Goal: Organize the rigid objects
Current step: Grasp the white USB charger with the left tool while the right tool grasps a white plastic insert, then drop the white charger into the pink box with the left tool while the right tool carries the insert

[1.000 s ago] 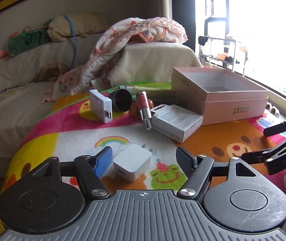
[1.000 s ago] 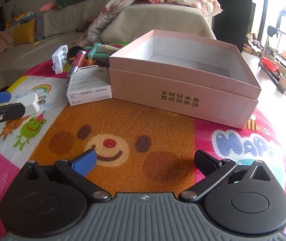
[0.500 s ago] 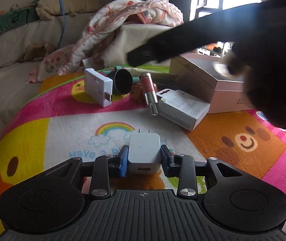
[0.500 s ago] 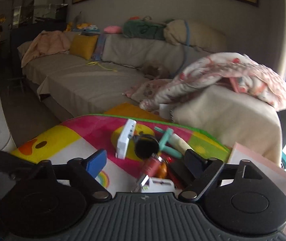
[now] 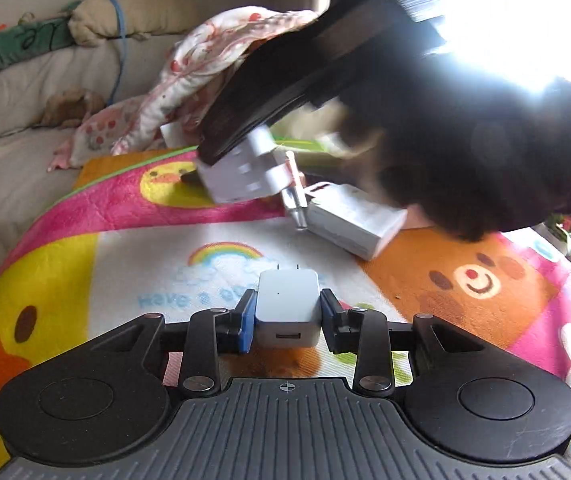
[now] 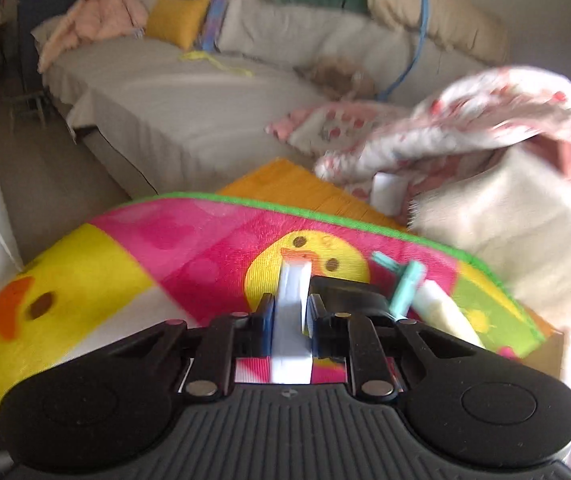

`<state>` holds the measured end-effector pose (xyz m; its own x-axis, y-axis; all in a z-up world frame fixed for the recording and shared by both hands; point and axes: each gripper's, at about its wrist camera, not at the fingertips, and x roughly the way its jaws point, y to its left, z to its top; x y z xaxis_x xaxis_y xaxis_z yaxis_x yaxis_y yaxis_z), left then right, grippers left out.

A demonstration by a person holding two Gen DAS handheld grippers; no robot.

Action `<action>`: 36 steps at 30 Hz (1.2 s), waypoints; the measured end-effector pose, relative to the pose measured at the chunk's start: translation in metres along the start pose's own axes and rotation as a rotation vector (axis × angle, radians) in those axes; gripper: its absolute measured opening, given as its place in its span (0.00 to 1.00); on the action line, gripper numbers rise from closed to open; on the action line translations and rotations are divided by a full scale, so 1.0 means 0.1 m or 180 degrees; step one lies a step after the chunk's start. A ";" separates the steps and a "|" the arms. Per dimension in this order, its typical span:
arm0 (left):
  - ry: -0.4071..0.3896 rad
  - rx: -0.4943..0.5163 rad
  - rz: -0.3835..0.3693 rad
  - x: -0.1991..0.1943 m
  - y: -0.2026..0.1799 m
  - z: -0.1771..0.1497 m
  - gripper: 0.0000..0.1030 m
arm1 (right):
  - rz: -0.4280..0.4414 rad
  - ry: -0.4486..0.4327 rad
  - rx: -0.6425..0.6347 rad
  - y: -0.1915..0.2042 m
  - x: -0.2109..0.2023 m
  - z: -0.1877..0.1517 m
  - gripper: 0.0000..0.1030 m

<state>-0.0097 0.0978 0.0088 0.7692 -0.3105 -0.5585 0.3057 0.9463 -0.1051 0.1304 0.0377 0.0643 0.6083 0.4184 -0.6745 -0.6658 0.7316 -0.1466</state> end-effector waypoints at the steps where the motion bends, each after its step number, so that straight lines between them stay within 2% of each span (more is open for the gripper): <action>1: 0.0006 0.0013 -0.0077 -0.03 -0.04 -0.01 0.36 | 0.0034 -0.0053 0.0013 -0.04 -0.20 -0.06 0.16; 5: 0.0057 0.0144 -0.0365 -0.15 -0.29 -0.05 0.36 | 0.0066 -0.0220 0.0075 -0.24 -1.03 -0.46 0.16; 11: -0.0012 0.0593 -0.0624 -0.30 -0.92 0.09 0.36 | -0.0342 -0.0188 0.0398 -0.53 -2.01 -1.33 0.16; 15: -0.0153 0.0845 -0.0636 -0.29 -1.26 0.44 0.36 | -0.0669 -0.0183 0.0639 -0.71 -2.40 -1.88 0.16; 19: -0.0372 0.0912 -0.0661 -0.11 -1.51 1.07 0.36 | -0.0824 -0.0311 0.0829 -0.87 -2.68 -2.24 0.16; 21: -0.0571 0.0804 -0.0588 0.07 -1.57 1.44 0.36 | -0.0862 -0.0398 0.0902 -0.96 -2.75 -2.32 0.12; 23: -0.0709 0.0510 -0.0585 0.36 -1.56 1.73 0.36 | -0.0884 -0.0471 0.0959 -1.04 -2.76 -2.35 0.12; 25: -0.0637 0.0178 -0.0644 0.65 -1.50 1.87 0.36 | -0.0874 -0.0515 0.1026 -1.08 -2.73 -2.39 0.12; 28: -0.0626 -0.0122 -0.0599 0.80 -1.35 1.80 0.36 | -0.0837 -0.0541 0.1100 -1.14 -2.67 -2.45 0.12; 32: -0.0569 -0.0176 -0.0392 0.67 -1.10 1.50 0.36 | -0.0885 -0.0517 0.1113 -1.24 -2.70 -2.57 0.12; 33: -0.0537 -0.0165 -0.0341 0.59 -1.06 1.41 0.36 | -0.0833 -0.0464 0.1125 -1.28 -2.72 -2.62 0.15; 35: -0.0430 -0.0196 -0.0284 0.46 -1.01 1.20 0.36 | -0.0673 -0.0326 0.1215 -1.32 -2.75 -2.75 0.36; 36: -0.0370 -0.0233 -0.0301 0.41 -0.99 1.09 0.36 | -0.0588 -0.0275 0.1260 -1.32 -2.77 -2.83 0.59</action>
<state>0.0532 -0.0182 0.0857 0.8000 -0.4027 -0.4448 0.3413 0.9151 -0.2147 -0.0727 -0.3274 0.0655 0.7466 0.2925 -0.5975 -0.3361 0.9409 0.0407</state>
